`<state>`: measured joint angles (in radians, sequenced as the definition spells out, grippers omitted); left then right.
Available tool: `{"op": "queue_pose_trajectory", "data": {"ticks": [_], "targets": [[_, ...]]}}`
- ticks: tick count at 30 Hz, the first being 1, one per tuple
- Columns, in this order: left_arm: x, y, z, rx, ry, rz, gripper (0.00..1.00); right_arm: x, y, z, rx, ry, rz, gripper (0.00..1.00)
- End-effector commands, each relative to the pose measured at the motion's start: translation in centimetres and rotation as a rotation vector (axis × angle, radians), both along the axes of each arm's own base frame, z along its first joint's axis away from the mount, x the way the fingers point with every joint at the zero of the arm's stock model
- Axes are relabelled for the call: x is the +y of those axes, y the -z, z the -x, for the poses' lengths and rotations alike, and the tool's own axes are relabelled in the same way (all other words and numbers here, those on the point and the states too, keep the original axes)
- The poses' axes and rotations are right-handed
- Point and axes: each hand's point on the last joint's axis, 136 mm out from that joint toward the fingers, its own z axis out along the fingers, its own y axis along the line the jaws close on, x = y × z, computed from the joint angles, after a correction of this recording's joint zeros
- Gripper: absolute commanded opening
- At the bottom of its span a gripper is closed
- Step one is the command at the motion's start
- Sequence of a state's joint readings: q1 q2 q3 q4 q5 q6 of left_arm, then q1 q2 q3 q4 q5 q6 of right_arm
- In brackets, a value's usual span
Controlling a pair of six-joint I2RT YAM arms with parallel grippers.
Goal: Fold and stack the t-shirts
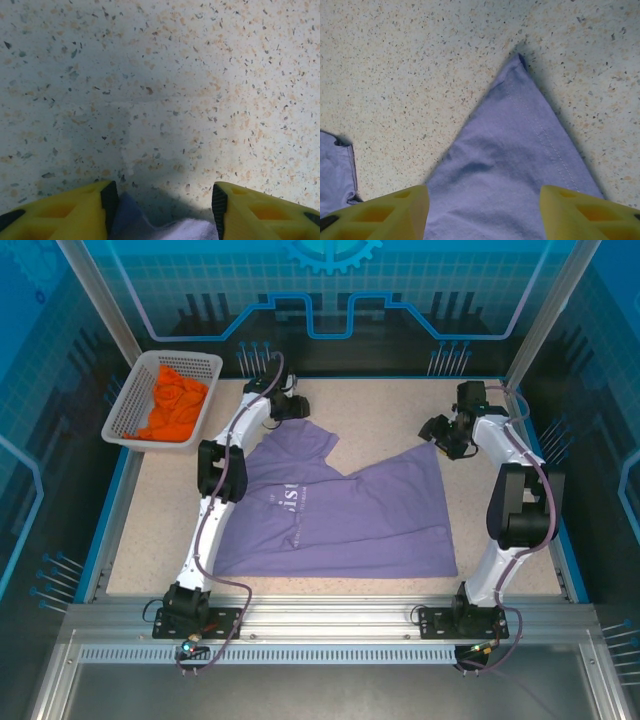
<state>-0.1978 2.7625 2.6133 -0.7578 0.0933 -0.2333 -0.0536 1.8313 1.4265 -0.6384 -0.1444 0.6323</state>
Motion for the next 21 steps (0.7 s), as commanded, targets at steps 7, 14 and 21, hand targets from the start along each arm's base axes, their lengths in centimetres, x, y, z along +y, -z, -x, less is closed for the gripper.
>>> {"op": "queue_pose_trajectory", "data": {"ticks": [7, 14, 21], "targets": [[2.8, 2.0, 1.4, 0.069, -0.076, -0.154, 0.46, 0.2, 0.0, 0.1, 0.008, -0.006, -0.041, 0.61], [3.1, 1.7, 1.2, 0.051, -0.085, -0.179, 0.26, 0.0, 0.5, 0.2, 0.027, 0.005, -0.041, 0.60], [2.7, -1.0, 0.2, -0.029, -0.104, -0.166, 0.04, 0.0, 0.7, 0.1, 0.039, -0.001, -0.042, 0.60]]}}
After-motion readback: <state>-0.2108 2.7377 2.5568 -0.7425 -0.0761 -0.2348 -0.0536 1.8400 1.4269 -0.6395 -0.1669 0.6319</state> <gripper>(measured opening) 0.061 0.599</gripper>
